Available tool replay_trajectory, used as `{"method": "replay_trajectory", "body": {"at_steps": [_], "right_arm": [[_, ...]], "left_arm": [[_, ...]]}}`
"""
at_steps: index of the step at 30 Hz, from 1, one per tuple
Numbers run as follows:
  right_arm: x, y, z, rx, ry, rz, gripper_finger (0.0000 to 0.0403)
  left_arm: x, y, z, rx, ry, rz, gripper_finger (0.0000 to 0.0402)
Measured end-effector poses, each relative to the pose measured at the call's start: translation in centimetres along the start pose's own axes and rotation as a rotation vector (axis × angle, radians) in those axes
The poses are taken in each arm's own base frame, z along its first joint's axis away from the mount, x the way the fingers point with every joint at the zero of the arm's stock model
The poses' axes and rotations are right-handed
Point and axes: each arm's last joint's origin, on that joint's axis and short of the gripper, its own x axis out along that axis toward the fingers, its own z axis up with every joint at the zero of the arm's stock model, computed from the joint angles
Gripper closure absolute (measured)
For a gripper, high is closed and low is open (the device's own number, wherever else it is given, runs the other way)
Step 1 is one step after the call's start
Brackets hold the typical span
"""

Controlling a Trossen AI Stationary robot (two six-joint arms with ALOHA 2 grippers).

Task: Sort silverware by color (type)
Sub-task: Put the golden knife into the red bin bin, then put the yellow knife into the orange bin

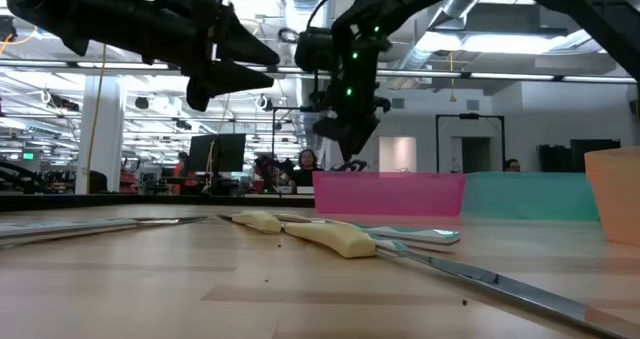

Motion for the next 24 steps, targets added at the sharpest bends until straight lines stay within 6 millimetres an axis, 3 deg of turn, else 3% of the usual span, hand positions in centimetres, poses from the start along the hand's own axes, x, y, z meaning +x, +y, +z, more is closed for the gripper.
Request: {"method": "replay_trajectory", "body": {"at_steps": [4, 10, 14, 18, 24], "right_arm": [[-3.9, -2.1, 0.3, 0.025, -0.072, 0.029, 0.0201], [-12.9, -5.5, -0.9, 0.056, -0.233, 0.115, 0.0203], [-19.0, -7.7, -3.0, 0.082, -0.351, 0.197, 0.0207], [-23.8, -9.3, -6.0, 0.109, -0.405, 0.311, 0.0208], [-28.3, -10.1, -10.6, 0.163, -0.380, 0.444, 0.0208]], "left_arm": [[-0.9, 0.0, 0.8, 0.080, 0.023, -0.039, 0.0216], [-3.3, -0.2, 3.2, 0.216, 0.142, -0.107, 0.0216], [-4.9, -0.7, 4.9, 0.223, 0.169, -0.170, 0.0216], [-6.4, -1.4, 5.6, 0.208, 0.174, -0.283, 0.0216], [-8.2, -3.1, 4.6, 0.268, 0.245, -0.440, 0.0216]]}}
